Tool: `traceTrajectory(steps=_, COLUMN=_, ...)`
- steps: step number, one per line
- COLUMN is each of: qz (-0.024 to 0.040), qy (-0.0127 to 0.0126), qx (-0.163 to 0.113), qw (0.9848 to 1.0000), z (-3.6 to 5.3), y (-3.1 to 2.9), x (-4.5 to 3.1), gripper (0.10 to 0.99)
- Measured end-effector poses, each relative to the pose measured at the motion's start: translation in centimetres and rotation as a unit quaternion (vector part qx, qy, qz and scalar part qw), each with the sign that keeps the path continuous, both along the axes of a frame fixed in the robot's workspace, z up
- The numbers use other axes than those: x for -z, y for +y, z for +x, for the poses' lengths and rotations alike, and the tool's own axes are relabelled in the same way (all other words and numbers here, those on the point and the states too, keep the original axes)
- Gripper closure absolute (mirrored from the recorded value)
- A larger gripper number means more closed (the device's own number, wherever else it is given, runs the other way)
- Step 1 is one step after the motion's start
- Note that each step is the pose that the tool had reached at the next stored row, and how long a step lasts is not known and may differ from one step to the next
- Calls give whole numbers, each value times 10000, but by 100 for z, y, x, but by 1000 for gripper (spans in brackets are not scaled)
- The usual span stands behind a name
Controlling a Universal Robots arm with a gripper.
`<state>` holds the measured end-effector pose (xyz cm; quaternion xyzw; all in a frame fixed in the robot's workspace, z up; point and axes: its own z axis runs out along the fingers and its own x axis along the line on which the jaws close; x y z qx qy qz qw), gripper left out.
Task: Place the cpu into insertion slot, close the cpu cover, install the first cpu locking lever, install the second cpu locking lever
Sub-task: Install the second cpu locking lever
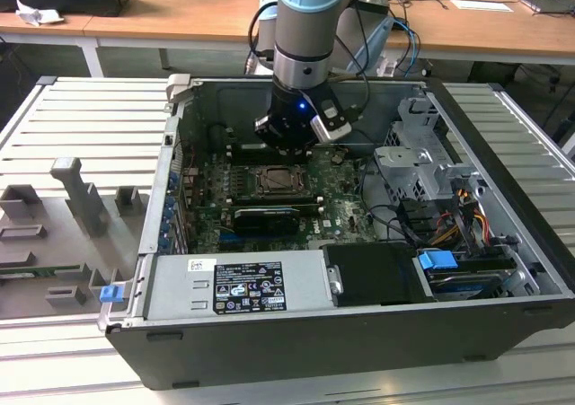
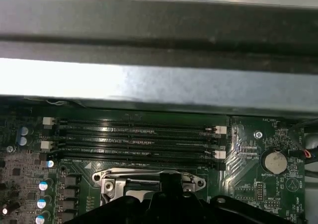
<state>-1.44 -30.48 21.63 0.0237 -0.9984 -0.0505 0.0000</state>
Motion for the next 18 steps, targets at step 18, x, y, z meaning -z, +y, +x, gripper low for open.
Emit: traceTrajectory(steps=18, qz=0, qy=0, qx=-1, qw=10000, z=1, y=-85, x=-107, gripper=980)
